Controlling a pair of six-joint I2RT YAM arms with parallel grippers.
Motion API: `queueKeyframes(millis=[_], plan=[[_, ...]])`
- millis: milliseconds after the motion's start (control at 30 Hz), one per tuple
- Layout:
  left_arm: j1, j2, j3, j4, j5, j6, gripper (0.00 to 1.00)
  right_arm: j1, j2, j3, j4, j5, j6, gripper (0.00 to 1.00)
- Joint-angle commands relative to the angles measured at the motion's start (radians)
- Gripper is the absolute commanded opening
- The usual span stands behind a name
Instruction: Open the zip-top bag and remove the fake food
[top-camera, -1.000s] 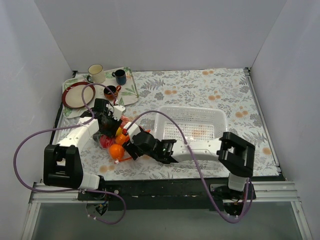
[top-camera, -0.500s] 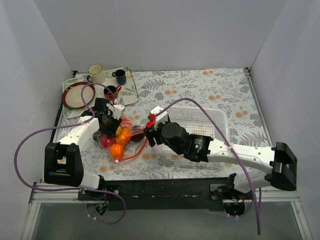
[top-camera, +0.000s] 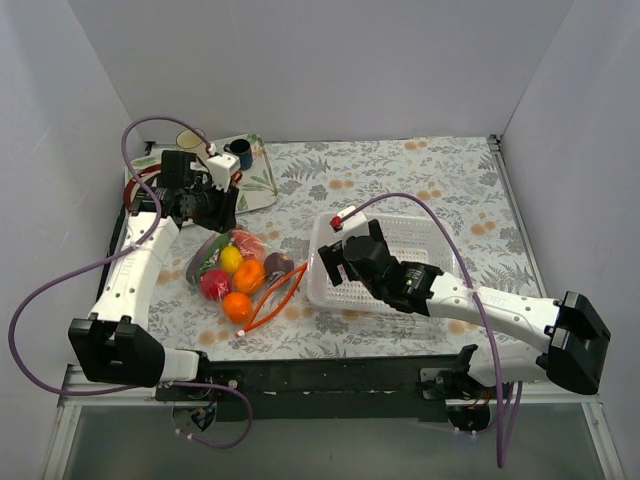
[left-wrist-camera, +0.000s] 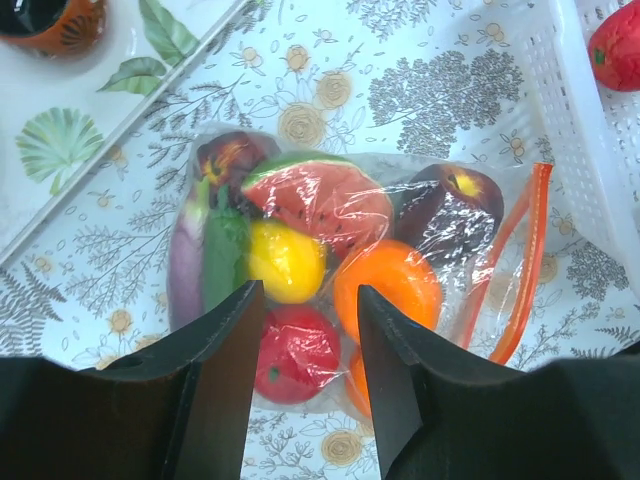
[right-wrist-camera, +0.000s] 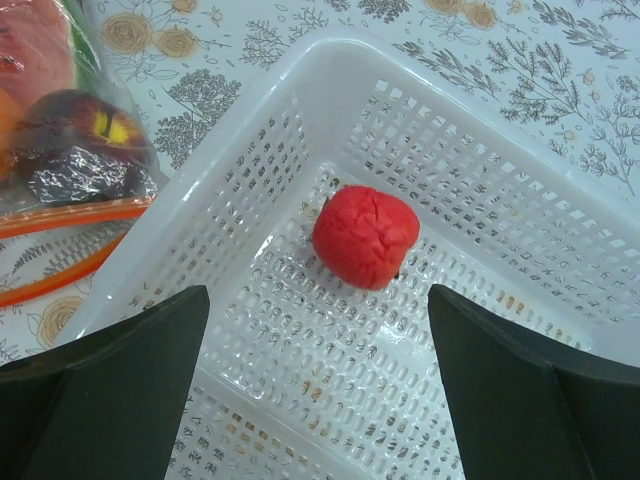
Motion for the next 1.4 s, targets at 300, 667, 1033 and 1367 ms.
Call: queueKeyframes(millis=[300, 667, 1033, 1367], plan=[[0.286, 0.018, -0.237, 0.158, -0.024, 0.133, 0.41, 0.23, 0.129, 0.207, -0.018, 0.036, 0.005, 0.41], [0.292, 0.109, -0.252, 0.279, 0.053, 0.076, 0.41, 0.304, 0.273, 0.197, 0.03, -0.036, 0.056, 0.4], [0.272, 0.096, -0.379, 0.391, -0.012, 0.104, 0.4, 0.313, 0.496, 0.287, 0.096, -0.165, 0.033, 0.16], [0.223, 0.06, -0.447, 0.4, -0.042, 0.116, 0.4, 0.312, 0.649, 0.396, 0.192, -0.088, -0.042, 0.39]])
